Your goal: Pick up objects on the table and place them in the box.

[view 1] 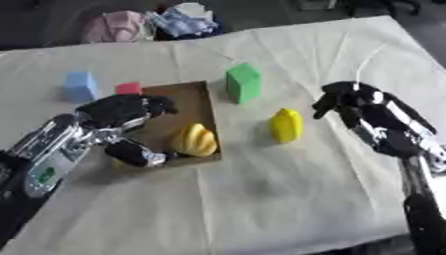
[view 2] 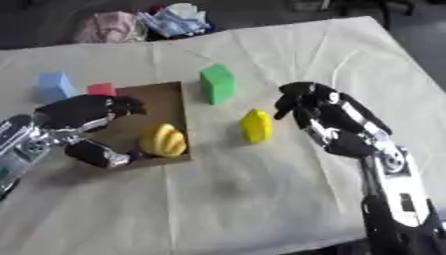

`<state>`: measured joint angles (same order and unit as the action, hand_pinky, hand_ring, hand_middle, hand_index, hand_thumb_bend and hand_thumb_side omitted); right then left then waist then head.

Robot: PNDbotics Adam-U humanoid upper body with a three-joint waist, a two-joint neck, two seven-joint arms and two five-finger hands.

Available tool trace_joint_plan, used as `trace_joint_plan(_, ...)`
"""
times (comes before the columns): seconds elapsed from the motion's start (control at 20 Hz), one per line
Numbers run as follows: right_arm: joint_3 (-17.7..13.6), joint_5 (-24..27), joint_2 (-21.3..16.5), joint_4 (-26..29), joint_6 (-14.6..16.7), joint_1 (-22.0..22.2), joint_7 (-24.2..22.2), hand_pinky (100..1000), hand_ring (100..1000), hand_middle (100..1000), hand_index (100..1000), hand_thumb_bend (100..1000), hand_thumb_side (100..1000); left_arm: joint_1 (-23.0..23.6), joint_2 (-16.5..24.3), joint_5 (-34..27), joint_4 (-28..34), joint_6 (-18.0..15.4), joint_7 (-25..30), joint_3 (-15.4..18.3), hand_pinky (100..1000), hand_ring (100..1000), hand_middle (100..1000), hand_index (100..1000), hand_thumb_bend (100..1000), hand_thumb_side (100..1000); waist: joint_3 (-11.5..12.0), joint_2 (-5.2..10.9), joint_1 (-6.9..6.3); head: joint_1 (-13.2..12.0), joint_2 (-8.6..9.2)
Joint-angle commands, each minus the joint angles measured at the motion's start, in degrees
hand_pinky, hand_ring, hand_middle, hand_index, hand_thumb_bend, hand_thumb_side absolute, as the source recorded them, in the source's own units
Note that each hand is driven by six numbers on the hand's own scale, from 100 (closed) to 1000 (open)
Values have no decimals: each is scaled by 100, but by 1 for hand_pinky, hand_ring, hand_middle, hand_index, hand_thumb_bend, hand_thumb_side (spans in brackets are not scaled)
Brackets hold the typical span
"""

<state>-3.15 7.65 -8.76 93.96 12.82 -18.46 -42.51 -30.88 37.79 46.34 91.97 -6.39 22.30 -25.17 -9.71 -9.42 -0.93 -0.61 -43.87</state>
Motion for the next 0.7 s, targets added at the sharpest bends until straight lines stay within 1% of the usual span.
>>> trace_joint_plan(0.05,-47,2,-57,71,-8,-32,31,839,644,655,825,100,434,56,535,-185,443,268,-57,421,874,883,907,949,354,589,23,69,8,54,-25)
trace_joint_plan(0.1,-50,-1,-65,70,-10,-30,34,839,644,655,825,100,433,106,657,-251,535,380,-72,544,874,883,908,949,352,580,32,70,3,58,-25)
trace_joint_plan(0.15,-51,-3,-67,69,-11,-30,35,839,644,655,825,100,434,147,762,-316,602,482,-82,657,872,882,908,949,341,552,39,69,-2,56,-25)
trace_joint_plan(0.25,-51,-5,-66,70,-13,-32,36,839,644,655,825,100,434,216,971,-447,678,664,-104,894,872,882,908,949,343,536,50,67,-4,67,-25)
trace_joint_plan(0.45,-56,-8,-82,61,-9,-42,39,840,644,654,825,100,434,268,1244,-653,519,947,-107,1320,870,883,905,944,329,517,57,49,1,71,-25)
trace_joint_plan(0.6,-48,-11,-101,50,1,-70,34,840,644,654,825,100,434,240,1409,-701,221,1018,-100,1538,874,888,910,945,375,491,39,16,-6,68,-25)
trace_joint_plan(0.65,-45,-10,-104,48,3,-78,31,840,644,654,825,100,435,227,1458,-669,130,988,-95,1585,875,890,913,945,408,469,27,5,-10,61,-25)
trace_joint_plan(0.7,-41,-10,-106,46,5,-86,28,840,644,654,825,100,434,214,1503,-617,35,932,-93,1630,875,892,915,945,417,466,12,-8,-16,52,-25)
